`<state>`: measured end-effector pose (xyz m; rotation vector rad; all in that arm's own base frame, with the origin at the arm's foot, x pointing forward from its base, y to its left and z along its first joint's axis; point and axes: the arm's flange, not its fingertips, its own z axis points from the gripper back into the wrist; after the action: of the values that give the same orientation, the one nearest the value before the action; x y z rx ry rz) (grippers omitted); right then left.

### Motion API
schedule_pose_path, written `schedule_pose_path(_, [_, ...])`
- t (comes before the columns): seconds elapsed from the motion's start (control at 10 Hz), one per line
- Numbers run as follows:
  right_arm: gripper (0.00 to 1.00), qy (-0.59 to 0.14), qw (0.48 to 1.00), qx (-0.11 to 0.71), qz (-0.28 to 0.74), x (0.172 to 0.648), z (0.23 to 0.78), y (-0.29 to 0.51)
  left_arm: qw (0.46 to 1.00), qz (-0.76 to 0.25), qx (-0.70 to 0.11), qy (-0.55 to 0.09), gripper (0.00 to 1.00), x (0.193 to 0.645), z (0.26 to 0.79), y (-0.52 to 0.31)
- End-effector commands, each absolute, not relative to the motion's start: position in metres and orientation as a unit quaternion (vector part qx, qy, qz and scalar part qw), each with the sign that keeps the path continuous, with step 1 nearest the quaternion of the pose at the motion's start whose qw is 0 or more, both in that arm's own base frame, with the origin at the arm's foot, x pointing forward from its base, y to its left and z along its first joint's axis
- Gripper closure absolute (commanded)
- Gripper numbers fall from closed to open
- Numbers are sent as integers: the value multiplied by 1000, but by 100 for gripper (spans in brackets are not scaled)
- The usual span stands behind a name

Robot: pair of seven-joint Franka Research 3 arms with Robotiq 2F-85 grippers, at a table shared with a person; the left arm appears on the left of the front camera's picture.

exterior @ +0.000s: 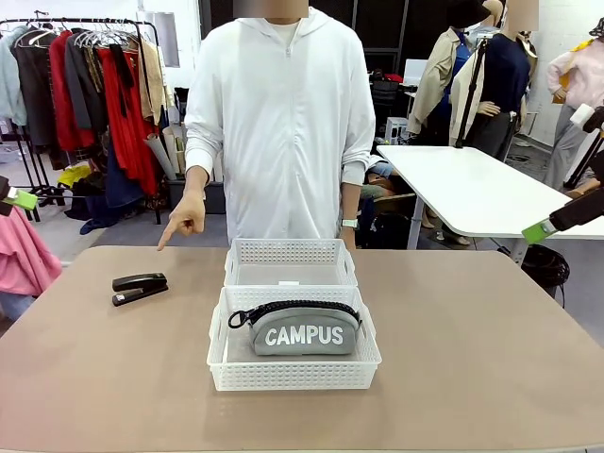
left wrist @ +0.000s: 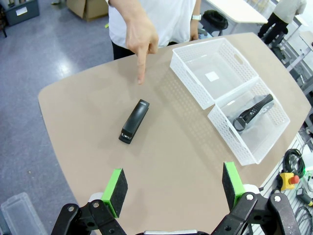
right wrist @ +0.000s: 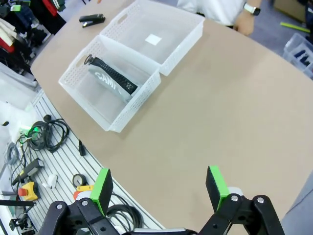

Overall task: Distribute items into two baskets.
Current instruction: Pick up the Stapler that the person points to.

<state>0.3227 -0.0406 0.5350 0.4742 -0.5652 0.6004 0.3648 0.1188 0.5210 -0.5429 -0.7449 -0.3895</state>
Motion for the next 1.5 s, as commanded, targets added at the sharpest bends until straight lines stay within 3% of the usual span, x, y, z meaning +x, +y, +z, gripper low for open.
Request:
schedule_pose_path(0.0, [0, -271, 889, 230, 290, 322, 535, -40, 873, -187, -267, -364, 0, 366, 520, 119])
schedule_pose_path(0.7, [0, -285, 874, 274, 283, 341, 549, -51, 873, -187, -267, -364, 0, 366, 520, 119])
schedule_pose_path(1.3, [0, -251, 871, 313, 283, 370, 549, -59, 873, -187, -267, -364, 0, 366, 520, 119])
schedule_pose_path(1.4, [0, -259, 883, 289, 263, 360, 548, -54, 873, -187, -267, -364, 0, 366, 520, 119])
